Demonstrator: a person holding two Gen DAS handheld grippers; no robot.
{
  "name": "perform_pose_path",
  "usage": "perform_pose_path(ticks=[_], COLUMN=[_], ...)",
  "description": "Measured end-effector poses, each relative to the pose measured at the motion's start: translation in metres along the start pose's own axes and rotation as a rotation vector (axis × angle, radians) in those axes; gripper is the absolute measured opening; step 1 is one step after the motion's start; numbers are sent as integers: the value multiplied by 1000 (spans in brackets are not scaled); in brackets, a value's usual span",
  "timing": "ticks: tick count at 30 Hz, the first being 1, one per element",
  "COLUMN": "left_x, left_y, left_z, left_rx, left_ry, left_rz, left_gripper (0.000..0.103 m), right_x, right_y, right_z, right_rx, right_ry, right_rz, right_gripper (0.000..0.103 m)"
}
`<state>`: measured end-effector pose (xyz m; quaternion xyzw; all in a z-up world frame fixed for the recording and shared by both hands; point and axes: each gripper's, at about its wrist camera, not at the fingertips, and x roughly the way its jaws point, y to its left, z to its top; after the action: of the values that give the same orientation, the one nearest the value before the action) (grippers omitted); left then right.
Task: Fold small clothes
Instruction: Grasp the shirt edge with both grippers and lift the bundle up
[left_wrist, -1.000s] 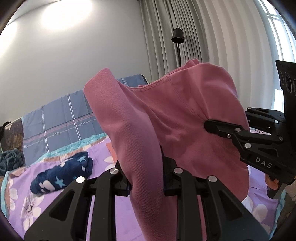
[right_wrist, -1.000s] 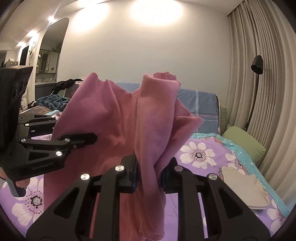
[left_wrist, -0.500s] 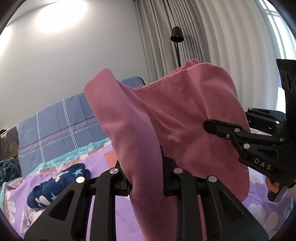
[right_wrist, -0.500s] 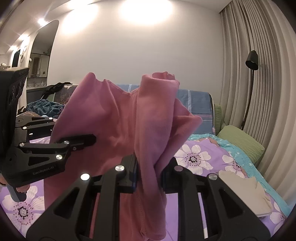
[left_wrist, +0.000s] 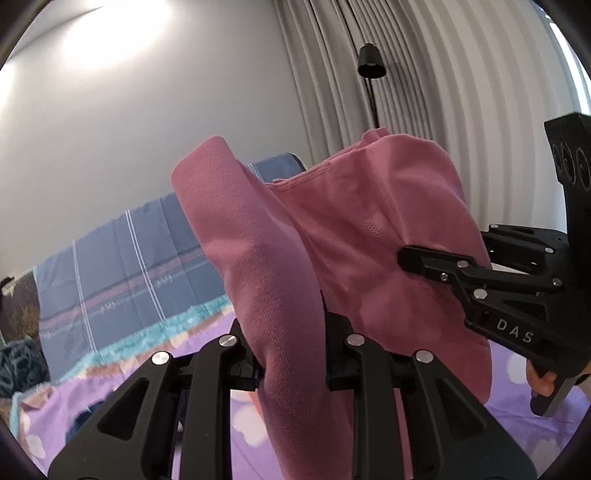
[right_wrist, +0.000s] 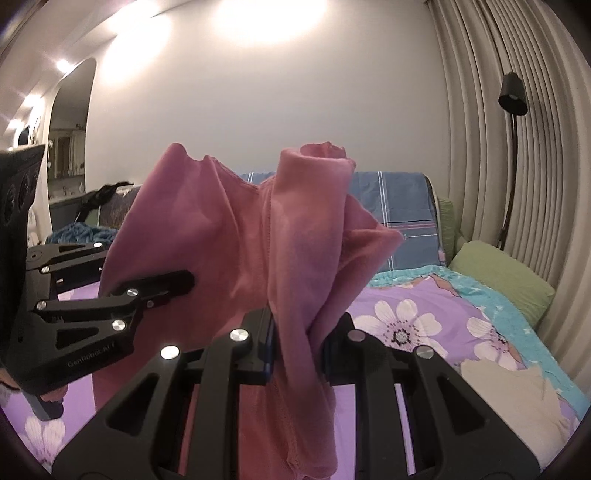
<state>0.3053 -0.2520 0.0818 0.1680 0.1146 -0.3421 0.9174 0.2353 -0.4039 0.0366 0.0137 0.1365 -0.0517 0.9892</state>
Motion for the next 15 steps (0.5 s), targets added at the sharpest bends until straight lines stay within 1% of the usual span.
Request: perform_pose_path(ticks=[3, 6, 11, 15], left_x=[16, 35, 68, 95], left_y=[8, 14, 25, 33], left_z=[12, 20, 20, 15], left_rx=[10, 13, 11, 4], left_ry=[-1, 7, 32, 62], left_rz=[30, 60, 101, 126], left_gripper=[23, 24, 24, 24], right_x=[22, 46, 82, 117], right_y=[-7, -11, -15, -17], right_z=[15, 27, 35, 34], right_rx=[22, 12, 10, 11], right_ry=[-5, 2, 33, 65], right_rz=[8, -8, -26, -41], right_gripper=[19, 19, 19, 19])
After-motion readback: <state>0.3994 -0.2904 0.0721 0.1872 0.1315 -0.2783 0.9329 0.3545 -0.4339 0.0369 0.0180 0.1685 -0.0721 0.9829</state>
